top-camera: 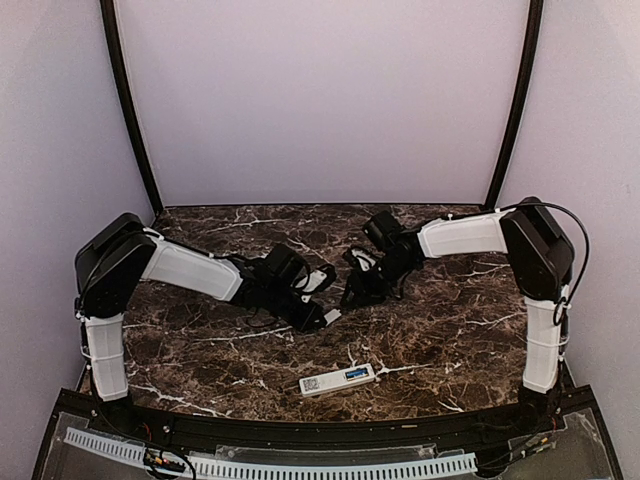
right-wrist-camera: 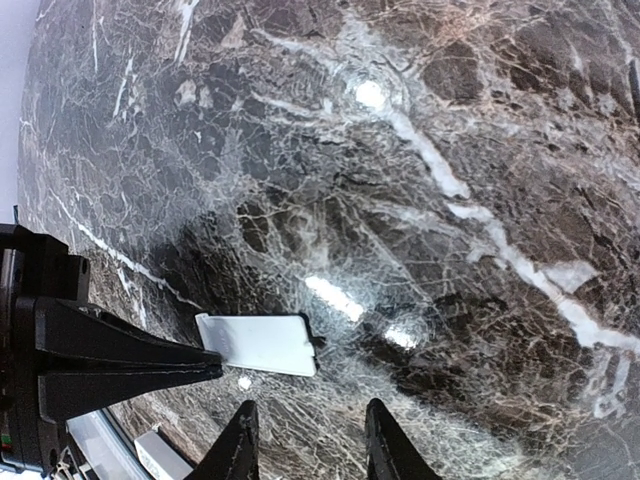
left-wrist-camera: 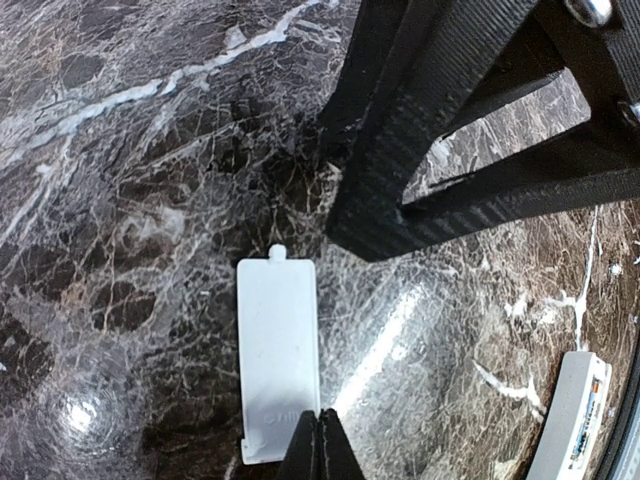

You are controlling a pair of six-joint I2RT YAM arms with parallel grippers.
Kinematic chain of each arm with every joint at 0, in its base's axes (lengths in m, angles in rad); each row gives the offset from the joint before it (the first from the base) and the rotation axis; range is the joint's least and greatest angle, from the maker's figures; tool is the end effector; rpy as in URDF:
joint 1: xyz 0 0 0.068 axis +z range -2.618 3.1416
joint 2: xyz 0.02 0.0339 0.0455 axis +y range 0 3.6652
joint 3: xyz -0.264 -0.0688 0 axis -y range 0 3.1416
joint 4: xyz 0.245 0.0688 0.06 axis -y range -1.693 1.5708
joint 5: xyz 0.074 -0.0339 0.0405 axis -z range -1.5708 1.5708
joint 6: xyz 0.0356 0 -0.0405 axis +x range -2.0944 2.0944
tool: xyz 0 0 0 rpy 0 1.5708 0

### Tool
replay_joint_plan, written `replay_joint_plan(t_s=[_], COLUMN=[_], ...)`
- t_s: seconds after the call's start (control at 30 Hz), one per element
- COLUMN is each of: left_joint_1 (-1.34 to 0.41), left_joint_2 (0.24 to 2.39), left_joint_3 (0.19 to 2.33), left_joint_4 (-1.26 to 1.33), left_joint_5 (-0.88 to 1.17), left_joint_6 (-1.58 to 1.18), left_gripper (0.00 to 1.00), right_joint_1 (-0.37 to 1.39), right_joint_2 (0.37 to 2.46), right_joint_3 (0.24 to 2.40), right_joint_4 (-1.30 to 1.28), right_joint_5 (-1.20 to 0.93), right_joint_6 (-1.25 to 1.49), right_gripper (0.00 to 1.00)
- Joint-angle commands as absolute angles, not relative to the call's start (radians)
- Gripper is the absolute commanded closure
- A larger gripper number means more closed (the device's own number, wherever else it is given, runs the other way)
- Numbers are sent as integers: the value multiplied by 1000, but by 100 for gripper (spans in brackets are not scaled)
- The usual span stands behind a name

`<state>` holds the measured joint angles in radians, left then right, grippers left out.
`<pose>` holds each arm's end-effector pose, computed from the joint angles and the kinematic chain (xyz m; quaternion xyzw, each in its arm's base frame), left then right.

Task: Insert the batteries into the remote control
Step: Adjust the battery cover at the center of the board.

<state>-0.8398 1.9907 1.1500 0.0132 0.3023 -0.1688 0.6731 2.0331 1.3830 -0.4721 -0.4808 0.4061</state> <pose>0.2650 -0.3114 0.1325 0.3549 0.8517 -0.2963 0.2465 0.3141 0.2715 0.1541 -0.1785 0.9314 0.3101 0.0661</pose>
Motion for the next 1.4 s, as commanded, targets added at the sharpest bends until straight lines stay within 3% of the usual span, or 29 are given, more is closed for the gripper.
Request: replay_joint_plan(t_s=[0.0,0.53,0.73,0.97,1.17,1.37], left_joint_1=[-840,-841,-824,-771,-754,-729], left_joint_2=[1965,1868,1816,1743,1743,1728], left_joint_3=[1099,1106,1055,1002,984,968], left_joint_4=[-77,-112,-73,-46,-43,-46], left_joint_5=[276,233,219,192,162,155], left_joint_6=[-171,-151,-167,-246,-277,-273], left_gripper=[100,100,100,95,94,94], right_joint_1=[667,673,744,807,822,840], right_joint_2=[2052,2076,2083,2120,2160,2201], right_joint_3=[1382,1418,1419,1463,1511,1523], right_joint_4=[-458,-456,-391,-364,-370,-387], right_joint_5=[-503,-555,-609,-582,-610,-605], right_joint_6=[413,396,406,376,390,418], right_gripper=[66,65,75,75,86,87])
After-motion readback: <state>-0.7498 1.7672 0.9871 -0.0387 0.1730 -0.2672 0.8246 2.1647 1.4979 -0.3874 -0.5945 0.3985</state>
